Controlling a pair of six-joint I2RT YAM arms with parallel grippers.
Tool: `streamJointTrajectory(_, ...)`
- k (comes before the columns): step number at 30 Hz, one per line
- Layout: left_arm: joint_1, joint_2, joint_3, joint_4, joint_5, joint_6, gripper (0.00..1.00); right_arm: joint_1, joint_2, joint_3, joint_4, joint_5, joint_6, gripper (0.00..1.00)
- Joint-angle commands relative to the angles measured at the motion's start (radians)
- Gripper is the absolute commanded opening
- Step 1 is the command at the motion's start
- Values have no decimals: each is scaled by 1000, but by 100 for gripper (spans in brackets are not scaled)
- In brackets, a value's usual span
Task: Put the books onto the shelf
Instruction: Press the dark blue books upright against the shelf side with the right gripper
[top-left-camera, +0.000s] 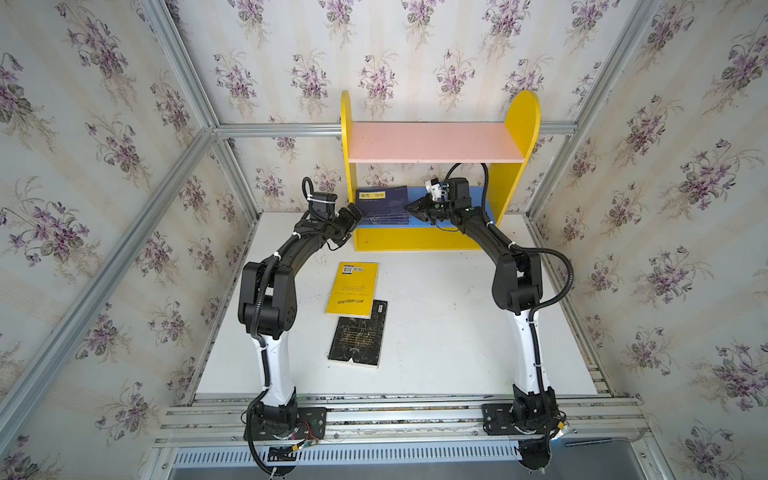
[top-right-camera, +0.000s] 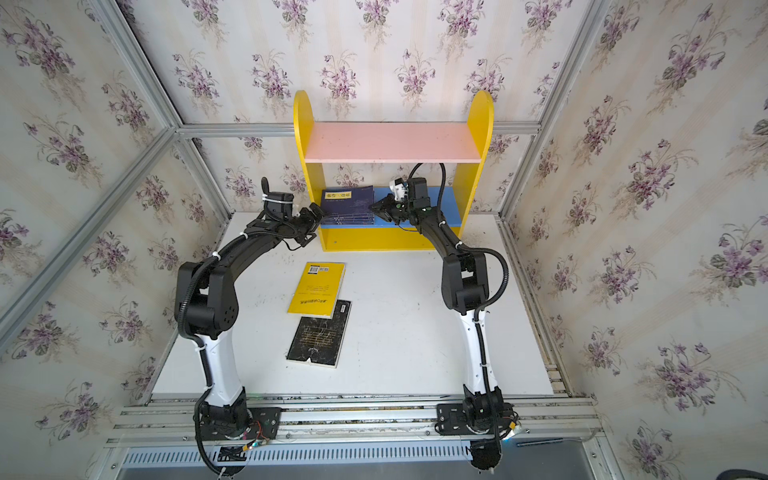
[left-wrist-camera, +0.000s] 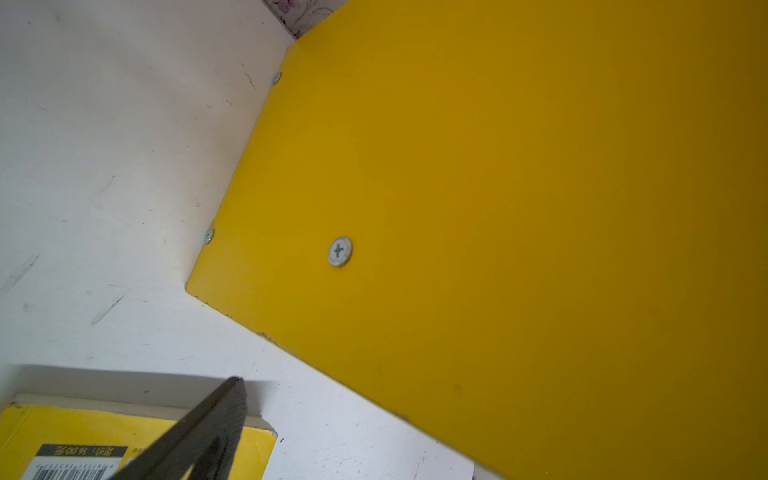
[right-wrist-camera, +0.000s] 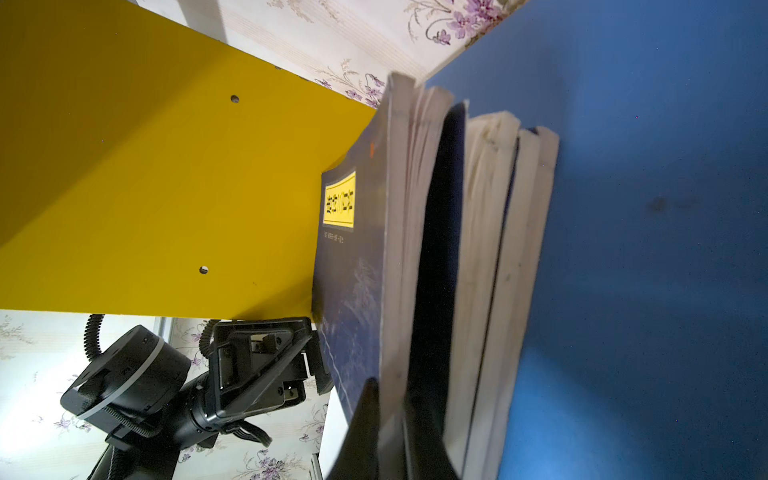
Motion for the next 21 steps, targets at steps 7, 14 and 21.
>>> streamJointTrajectory(7, 9, 35, -10, 86, -162, -94, 99, 7, 3, 8, 23, 23, -2, 12)
streamJointTrajectory(14, 7, 24, -38, 51, -207, -97, 99, 5, -6, 15, -34, 73, -39, 31)
streamJointTrajectory(21, 7, 24, -29, 42, -209, -96, 99, 4, -8, 69, -169, 152, -121, 34)
